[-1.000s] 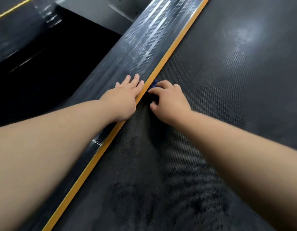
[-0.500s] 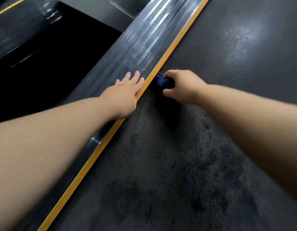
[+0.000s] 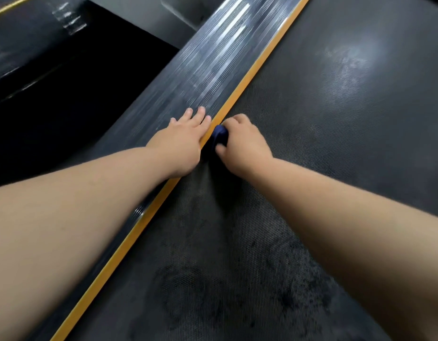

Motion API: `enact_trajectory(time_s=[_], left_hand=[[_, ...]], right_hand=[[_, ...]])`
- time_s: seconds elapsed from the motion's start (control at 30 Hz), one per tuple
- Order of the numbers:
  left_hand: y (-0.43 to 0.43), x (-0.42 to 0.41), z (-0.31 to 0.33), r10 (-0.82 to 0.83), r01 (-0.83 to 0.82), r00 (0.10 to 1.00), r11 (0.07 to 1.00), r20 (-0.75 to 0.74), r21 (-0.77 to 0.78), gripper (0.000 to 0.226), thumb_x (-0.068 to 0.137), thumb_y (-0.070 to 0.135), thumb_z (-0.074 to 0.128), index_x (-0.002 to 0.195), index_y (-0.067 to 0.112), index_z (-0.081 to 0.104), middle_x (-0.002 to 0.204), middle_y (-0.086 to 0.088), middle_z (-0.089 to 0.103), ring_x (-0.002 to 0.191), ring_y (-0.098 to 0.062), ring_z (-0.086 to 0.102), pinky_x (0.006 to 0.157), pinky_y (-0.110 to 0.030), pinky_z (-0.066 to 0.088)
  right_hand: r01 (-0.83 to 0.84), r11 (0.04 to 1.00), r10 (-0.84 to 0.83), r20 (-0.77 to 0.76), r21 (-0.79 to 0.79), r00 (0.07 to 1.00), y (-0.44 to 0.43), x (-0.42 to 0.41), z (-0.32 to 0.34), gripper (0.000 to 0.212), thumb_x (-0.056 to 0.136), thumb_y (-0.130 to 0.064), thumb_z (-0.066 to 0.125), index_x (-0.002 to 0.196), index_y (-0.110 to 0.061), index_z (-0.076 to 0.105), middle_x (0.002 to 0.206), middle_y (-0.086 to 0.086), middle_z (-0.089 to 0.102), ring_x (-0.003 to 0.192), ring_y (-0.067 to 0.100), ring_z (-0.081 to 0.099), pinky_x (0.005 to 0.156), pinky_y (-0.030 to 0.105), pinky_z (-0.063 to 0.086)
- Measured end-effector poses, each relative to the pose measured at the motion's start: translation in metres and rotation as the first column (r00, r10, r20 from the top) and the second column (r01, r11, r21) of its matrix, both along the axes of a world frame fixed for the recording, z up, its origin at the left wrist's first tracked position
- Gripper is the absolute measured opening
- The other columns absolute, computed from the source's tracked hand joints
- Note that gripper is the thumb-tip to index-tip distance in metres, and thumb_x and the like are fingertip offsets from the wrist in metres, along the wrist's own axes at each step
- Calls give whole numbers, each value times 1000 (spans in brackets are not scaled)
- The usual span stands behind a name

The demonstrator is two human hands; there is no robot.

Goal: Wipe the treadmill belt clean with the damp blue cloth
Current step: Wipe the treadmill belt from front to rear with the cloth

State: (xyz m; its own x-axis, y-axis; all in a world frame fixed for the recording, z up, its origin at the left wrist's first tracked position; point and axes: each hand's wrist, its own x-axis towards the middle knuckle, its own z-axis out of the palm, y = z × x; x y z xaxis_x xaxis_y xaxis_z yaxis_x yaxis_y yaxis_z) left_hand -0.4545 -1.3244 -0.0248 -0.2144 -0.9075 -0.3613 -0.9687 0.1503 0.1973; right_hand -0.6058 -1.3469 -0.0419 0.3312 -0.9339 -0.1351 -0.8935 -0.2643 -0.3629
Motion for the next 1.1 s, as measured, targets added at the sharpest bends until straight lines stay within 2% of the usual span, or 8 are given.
enact_trajectory(time_s=[0.2, 0.4, 0.53, 0.77, 0.87, 0.93, 1.03, 1.1], left_hand=[[5, 1, 5, 5, -5, 1000, 1000, 0, 10, 59, 100, 9, 30, 152, 18, 2, 159, 5, -11, 147, -25, -5, 117, -44, 12], [13, 1, 6, -22, 22, 1000, 1000, -9, -14, 58, 100, 8, 28, 152, 13, 2, 160, 0, -10, 147, -20, -5, 118, -40, 6], [12, 2, 5, -16, 16, 1000, 999, -1, -29, 56, 101, 10, 26, 152, 14, 4, 160, 1, -7, 147, -21, -3, 117, -39, 8], [14, -1, 7, -1, 1, 1000, 1000, 10, -29, 58, 100, 11, 28, 152, 15, 2, 160, 2, -8, 147, -19, -3, 118, -39, 8], [13, -4, 9, 9, -9, 1000, 1000, 15, -23, 58, 100, 12, 28, 152, 14, 4, 160, 1, -6, 147, -19, -1, 119, -40, 9], [12, -3, 11, 5, -5, 1000, 1000, 10, -22, 57, 100, 12, 28, 152, 15, 5, 160, 2, -6, 147, -18, -1, 119, -39, 9], [12, -1, 9, 1, -1, 1000, 1000, 8, -31, 57, 100, 13, 28, 152, 16, 5, 160, 4, -6, 147, -18, -1, 118, -39, 10], [13, -2, 8, 5, -5, 1000, 999, 10, -47, 57, 100, 14, 29, 152, 16, 6, 160, 3, -4, 147, -20, 1, 119, -40, 12]], right_hand=[[-339, 940, 336, -87, -24, 938, 16, -12, 9, 39, 82, -23, 61, 119, -15, 56, 120, 8, 48, 106, 29, 50, 82, 36, 45], [156, 988, -155, -42, 2, 987, -20, -37, 7, 31, 83, -28, 59, 111, -16, 59, 115, 12, 50, 105, 35, 53, 87, 35, 44], [-117, 992, 117, 6, 43, 993, 39, -13, 3, 40, 79, -32, 64, 116, -18, 56, 114, 9, 49, 104, 31, 54, 85, 34, 45], [23, 999, -23, 2, -39, 1000, 13, -35, 8, 43, 85, -25, 57, 127, -26, 54, 128, 13, 42, 103, 38, 51, 89, 38, 42], [-111, 994, 110, -31, -20, 993, 38, -32, 3, 51, 86, -41, 52, 134, -24, 50, 144, 13, 34, 117, 38, 41, 103, 38, 32], [-214, 975, 209, -75, -66, 975, 54, -29, -1, 51, 89, -47, 38, 130, -22, 57, 146, 12, 39, 110, 40, 45, 98, 41, 38], [-283, 952, 274, -87, -113, 958, 56, -32, -2, 42, 84, -30, 49, 123, -24, 63, 137, 8, 49, 91, 39, 49, 81, 45, 49], [-283, 959, 279, -94, -32, 956, 40, -35, -1, 48, 84, -21, 52, 131, -30, 53, 137, 4, 44, 98, 37, 47, 89, 43, 46]])
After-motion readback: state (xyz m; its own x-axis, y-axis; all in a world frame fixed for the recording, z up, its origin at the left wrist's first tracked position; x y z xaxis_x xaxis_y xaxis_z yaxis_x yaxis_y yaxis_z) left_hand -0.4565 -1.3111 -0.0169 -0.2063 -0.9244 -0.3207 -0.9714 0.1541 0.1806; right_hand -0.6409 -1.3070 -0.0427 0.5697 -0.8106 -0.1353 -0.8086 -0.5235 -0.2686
